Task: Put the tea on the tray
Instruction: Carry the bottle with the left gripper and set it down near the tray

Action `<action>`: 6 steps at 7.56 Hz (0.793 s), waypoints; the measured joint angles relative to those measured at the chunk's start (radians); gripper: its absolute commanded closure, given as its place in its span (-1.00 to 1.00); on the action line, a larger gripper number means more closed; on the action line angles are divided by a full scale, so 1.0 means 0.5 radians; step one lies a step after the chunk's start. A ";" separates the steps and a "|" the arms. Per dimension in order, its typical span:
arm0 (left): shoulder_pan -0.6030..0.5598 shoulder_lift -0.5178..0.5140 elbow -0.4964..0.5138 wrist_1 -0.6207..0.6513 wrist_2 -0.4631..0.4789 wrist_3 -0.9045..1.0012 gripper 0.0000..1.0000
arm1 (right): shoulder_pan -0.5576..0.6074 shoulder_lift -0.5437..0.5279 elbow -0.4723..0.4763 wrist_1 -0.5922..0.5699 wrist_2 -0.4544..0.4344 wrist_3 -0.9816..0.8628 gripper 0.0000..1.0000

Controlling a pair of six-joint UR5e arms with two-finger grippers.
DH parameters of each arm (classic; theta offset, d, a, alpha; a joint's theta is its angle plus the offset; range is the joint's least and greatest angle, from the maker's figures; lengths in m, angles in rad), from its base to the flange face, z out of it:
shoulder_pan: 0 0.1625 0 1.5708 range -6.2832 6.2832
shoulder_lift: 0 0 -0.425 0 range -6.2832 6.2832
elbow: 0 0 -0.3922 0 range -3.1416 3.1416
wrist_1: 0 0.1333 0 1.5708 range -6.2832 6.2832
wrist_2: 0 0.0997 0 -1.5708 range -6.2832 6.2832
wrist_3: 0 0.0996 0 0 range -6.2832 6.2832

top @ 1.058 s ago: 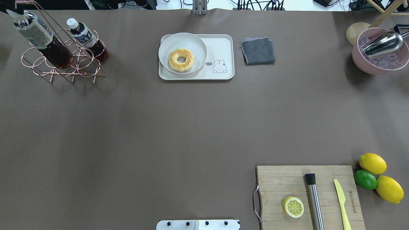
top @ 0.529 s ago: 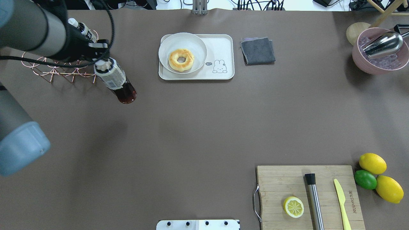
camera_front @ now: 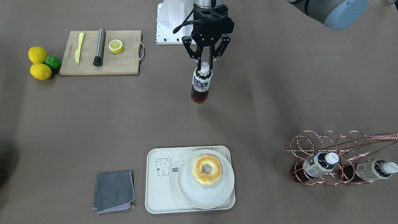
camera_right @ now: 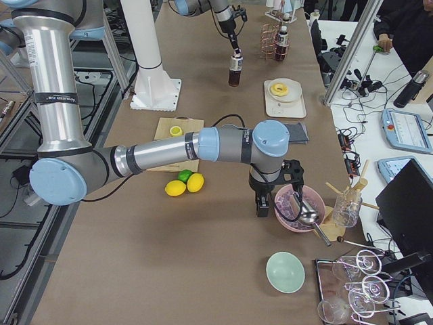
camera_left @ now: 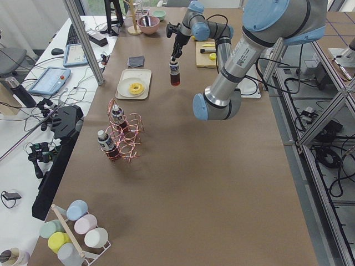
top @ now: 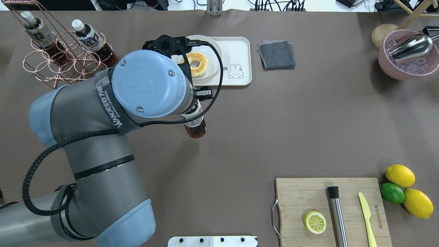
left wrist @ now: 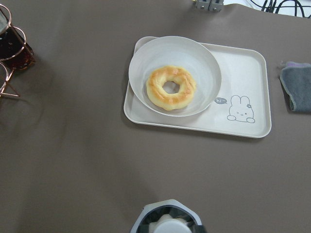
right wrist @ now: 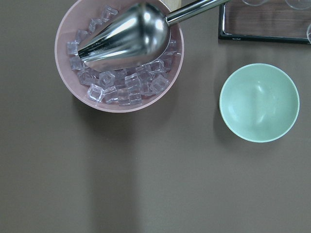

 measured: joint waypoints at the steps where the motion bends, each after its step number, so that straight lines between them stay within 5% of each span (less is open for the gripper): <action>1: 0.028 -0.036 0.052 -0.001 0.021 -0.011 1.00 | 0.000 -0.002 0.000 0.002 0.001 0.000 -1.00; 6: 0.141 -0.100 0.195 -0.026 0.129 -0.019 1.00 | 0.002 -0.014 0.002 0.003 0.002 -0.001 -1.00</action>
